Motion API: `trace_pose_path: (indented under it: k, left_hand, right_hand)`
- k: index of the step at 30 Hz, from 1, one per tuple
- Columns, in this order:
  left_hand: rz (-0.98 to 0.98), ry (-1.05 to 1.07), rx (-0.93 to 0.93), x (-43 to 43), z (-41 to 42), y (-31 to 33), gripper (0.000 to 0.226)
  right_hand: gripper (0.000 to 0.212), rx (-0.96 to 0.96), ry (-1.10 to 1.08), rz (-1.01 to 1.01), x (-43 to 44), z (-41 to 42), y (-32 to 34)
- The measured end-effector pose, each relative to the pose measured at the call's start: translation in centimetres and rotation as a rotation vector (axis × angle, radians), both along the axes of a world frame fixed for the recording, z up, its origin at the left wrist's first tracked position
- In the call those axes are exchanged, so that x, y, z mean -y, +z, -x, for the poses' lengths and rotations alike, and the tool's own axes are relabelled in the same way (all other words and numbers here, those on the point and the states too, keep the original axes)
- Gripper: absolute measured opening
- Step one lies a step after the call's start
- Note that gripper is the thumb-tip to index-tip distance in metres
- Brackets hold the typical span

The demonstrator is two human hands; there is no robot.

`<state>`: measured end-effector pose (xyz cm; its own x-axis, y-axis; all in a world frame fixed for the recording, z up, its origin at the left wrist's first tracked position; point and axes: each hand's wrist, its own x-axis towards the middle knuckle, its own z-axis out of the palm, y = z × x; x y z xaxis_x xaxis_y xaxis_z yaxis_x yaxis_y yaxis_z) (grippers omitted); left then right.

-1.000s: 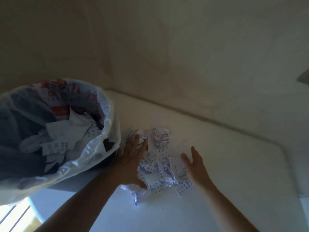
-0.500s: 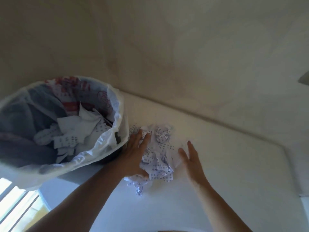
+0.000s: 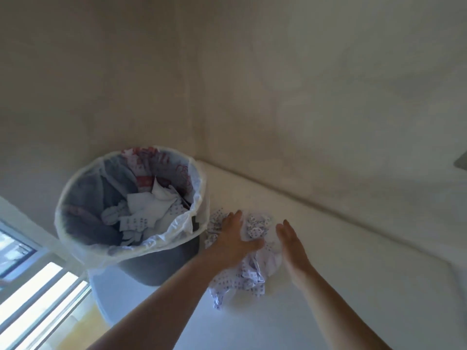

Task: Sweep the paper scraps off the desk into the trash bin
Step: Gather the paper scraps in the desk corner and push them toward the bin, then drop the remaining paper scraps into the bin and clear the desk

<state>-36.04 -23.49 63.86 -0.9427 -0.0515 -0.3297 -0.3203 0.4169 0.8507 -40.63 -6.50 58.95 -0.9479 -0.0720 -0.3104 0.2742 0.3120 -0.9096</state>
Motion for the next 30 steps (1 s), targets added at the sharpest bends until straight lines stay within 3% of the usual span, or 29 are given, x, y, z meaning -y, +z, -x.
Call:
trace_pose_path:
  k: [3,7,9,12,14,16,19,21,23,24,28,30]
  left_hand:
    - [-0.189,0.174,0.084,0.0,0.2,3.2,0.097]
    - [-0.294,0.236,0.074,0.5,-1.2,7.4,0.092]
    - [-0.329,0.229,0.032,1.1,-2.1,9.9,0.08]
    - [-0.461,0.212,-0.059,2.8,-4.1,14.4,0.04]
    - [-0.493,0.248,-0.137,5.4,-5.6,17.0,0.039]
    - [-0.452,0.317,-0.229,9.1,-7.1,18.6,0.047]
    - [-0.109,0.504,-0.36,15.1,-9.7,18.7,0.01]
    - [0.14,0.639,-0.342,18.6,-11.3,17.6,0.006]
    - [0.251,0.72,-0.273,21.0,-12.5,16.0,0.01]
    - [0.238,0.75,-0.229,21.8,-12.7,15.2,0.008]
    - [-0.024,0.87,-0.064,23.2,-12.4,12.2,0.012]
    - [-0.154,0.919,-0.021,23.4,-11.9,11.5,0.007]
  right_hand:
    - [0.062,-0.023,-0.002,0.054,0.9,-0.9,3.2]
    - [0.065,-0.063,-0.009,0.106,2.2,-2.8,7.3]
    - [0.065,-0.099,0.0,0.103,3.2,-3.9,9.3]
    - [0.062,-0.132,0.027,0.091,5.0,-5.6,12.1]
    - [0.057,-0.177,0.053,0.073,6.5,-6.7,13.7]
    - [0.063,-0.197,0.084,0.079,8.3,-7.7,14.9]
    - [0.066,-0.225,0.126,0.073,11.1,-8.8,16.2]
    - [0.056,-0.259,0.15,-0.01,12.8,-8.9,16.6]
    - [0.033,-0.286,0.191,-0.08,14.2,-8.7,16.7]
    - [0.026,-0.278,0.19,-0.083,14.7,-8.6,16.7]
    - [0.036,-0.215,0.129,-0.116,15.7,-7.6,16.4]
    - [0.028,-0.201,0.135,-0.122,15.6,-6.9,16.1]
